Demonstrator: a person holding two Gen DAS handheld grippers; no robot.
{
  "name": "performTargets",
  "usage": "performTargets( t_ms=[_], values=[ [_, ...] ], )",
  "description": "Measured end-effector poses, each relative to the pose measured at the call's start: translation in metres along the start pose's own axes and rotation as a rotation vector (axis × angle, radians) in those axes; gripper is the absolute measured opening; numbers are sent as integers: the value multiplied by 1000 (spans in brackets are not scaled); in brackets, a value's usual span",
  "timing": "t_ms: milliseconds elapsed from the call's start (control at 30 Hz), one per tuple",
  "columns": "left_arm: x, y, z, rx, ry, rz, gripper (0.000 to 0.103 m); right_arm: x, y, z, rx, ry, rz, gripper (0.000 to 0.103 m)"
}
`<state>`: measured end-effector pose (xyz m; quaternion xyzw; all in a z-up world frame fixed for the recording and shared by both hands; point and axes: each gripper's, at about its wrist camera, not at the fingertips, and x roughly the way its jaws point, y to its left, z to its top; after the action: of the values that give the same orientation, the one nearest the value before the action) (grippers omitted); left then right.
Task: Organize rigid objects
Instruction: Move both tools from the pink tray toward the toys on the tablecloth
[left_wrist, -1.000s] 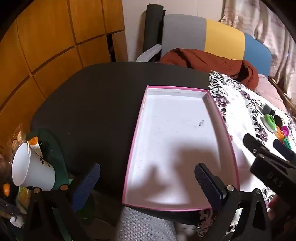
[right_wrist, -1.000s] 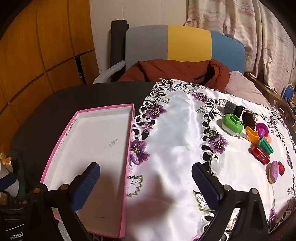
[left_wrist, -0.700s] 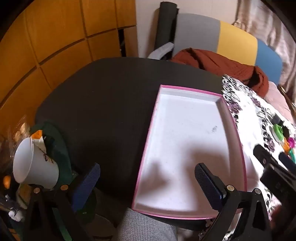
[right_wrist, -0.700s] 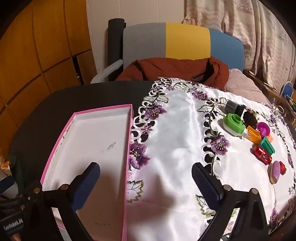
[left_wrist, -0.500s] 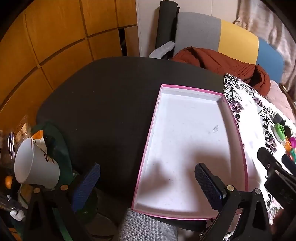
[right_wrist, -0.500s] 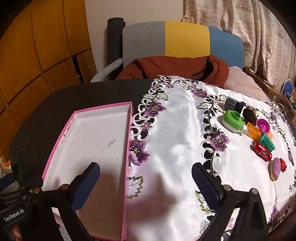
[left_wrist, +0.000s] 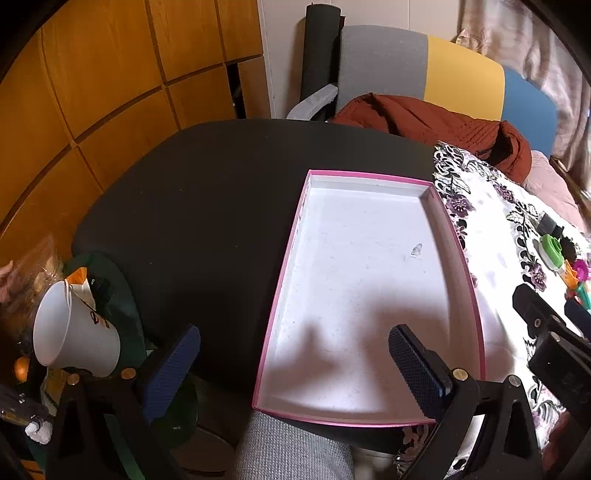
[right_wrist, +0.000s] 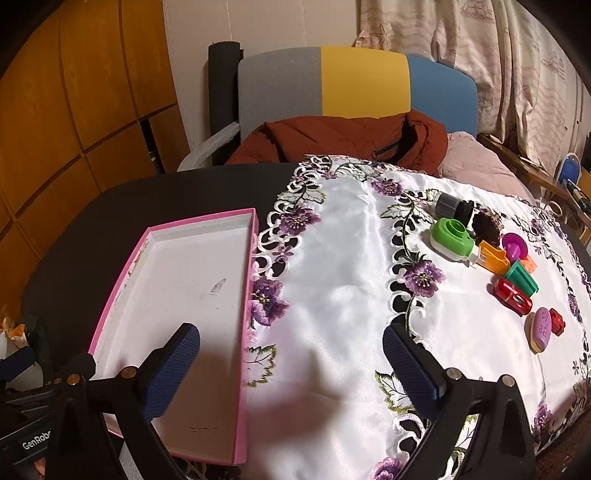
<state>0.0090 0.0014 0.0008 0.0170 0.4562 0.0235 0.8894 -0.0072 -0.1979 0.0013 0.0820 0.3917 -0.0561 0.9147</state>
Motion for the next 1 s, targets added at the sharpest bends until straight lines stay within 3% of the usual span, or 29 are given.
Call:
performTargets(
  t_ms=[667,1000],
  values=[
    [2,5,-1,-13,22,-44,103,3,11,-1,-27,10,6,101],
    [15,-14,-4,-11,102,-159,103,-6,-21,-3,18,-7,-49,101]
  ],
)
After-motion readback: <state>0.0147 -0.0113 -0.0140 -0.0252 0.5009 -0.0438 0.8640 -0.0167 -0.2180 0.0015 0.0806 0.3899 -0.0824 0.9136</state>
